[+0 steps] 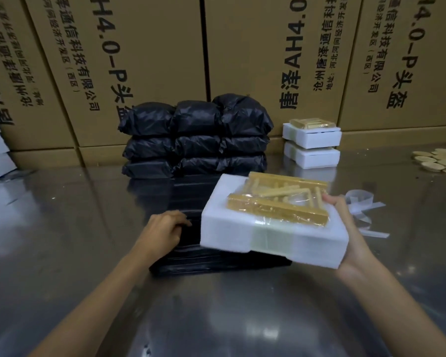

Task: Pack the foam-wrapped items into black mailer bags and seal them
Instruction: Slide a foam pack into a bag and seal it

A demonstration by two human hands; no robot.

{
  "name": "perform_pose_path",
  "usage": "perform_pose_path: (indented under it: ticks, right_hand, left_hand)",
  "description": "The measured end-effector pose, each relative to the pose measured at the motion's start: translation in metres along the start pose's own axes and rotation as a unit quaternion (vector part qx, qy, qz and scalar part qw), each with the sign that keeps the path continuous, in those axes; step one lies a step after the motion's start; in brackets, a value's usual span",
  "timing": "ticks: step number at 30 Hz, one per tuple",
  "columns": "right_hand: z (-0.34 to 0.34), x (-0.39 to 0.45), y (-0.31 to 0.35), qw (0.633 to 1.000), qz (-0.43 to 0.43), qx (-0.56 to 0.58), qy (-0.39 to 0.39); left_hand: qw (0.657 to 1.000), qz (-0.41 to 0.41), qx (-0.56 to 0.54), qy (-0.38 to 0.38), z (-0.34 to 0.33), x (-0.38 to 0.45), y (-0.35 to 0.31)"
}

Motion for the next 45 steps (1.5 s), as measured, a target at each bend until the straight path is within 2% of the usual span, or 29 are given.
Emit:
perform_pose_path:
  ticks: [3, 8, 11, 14, 18, 23, 28, 32, 34, 37, 40, 42, 43, 45]
  right_hand:
    - [-0.004, 0.002, -0.014, 0.999, -0.049, 0.018, 0.016]
    - [-0.003, 0.007, -0.036, 0.994, -0.104, 0.033, 0.004]
    - [0.003, 0.008, -0.04, 0.994, -0.095, 0.055, -0.011]
    - [0.001, 0.01, -0.041, 0.994, -0.074, 0.068, -0.036]
    - [0.001, 0.013, -0.04, 0.995, -0.003, 0.054, -0.083]
    - [-0.006, 0.016, -0.039, 0.987, 0.052, 0.037, -0.148]
    - [-0.032, 0.026, -0.065, 0.987, 0.057, 0.061, -0.139]
    - [-0.041, 0.036, -0.072, 0.986, 0.067, 0.086, -0.124]
    - [-0.042, 0.039, -0.076, 0.988, 0.063, 0.075, -0.121]
    - [-0.045, 0.04, -0.086, 0.992, 0.043, 0.058, -0.106]
    - [-0.045, 0.043, -0.089, 0.991, 0.045, 0.058, -0.114]
    - [-0.043, 0.044, -0.088, 0.989, 0.053, 0.054, -0.128]
    - [-0.041, 0.044, -0.089, 0.989, 0.052, 0.046, -0.132]
    - [-0.039, 0.043, -0.092, 0.99, 0.05, 0.031, -0.132]
  left_hand:
    - [0.998, -0.01, -0.062, -0.004, 0.007, 0.004, -0.012]
    - [0.996, -0.056, -0.072, 0.018, 0.016, 0.005, -0.029]
    - [0.99, -0.097, -0.095, 0.026, 0.015, 0.006, -0.032]
    - [0.977, -0.109, -0.181, 0.027, 0.014, 0.008, -0.037]
    - [0.986, -0.115, -0.117, 0.015, 0.01, 0.009, -0.036]
    - [0.983, -0.089, -0.155, -0.05, 0.004, -0.002, -0.066]
    - [0.983, -0.101, -0.131, -0.083, -0.021, -0.008, -0.118]
    - [0.982, -0.071, -0.151, -0.091, -0.026, -0.01, -0.115]
    - [0.975, -0.039, -0.174, -0.131, -0.015, -0.012, -0.105]
    - [0.97, -0.016, -0.126, -0.208, 0.012, -0.006, -0.103]
    - [0.962, -0.069, -0.2, -0.172, 0.03, 0.016, -0.111]
    - [0.938, -0.08, -0.292, -0.169, 0.042, 0.03, -0.11]
    - [0.931, -0.073, -0.308, -0.18, 0.048, 0.038, -0.109]
    - [0.951, -0.06, -0.255, -0.162, 0.054, 0.06, -0.113]
Point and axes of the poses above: each hand's wrist, its own x-axis towards the middle knuckle, its own z-axis out of the back of the hand, y = z × x, the point moved 4 cm from there along x, towards the middle knuckle, and after that the axes turned 14 degrees about y, right-handed, at the moved point
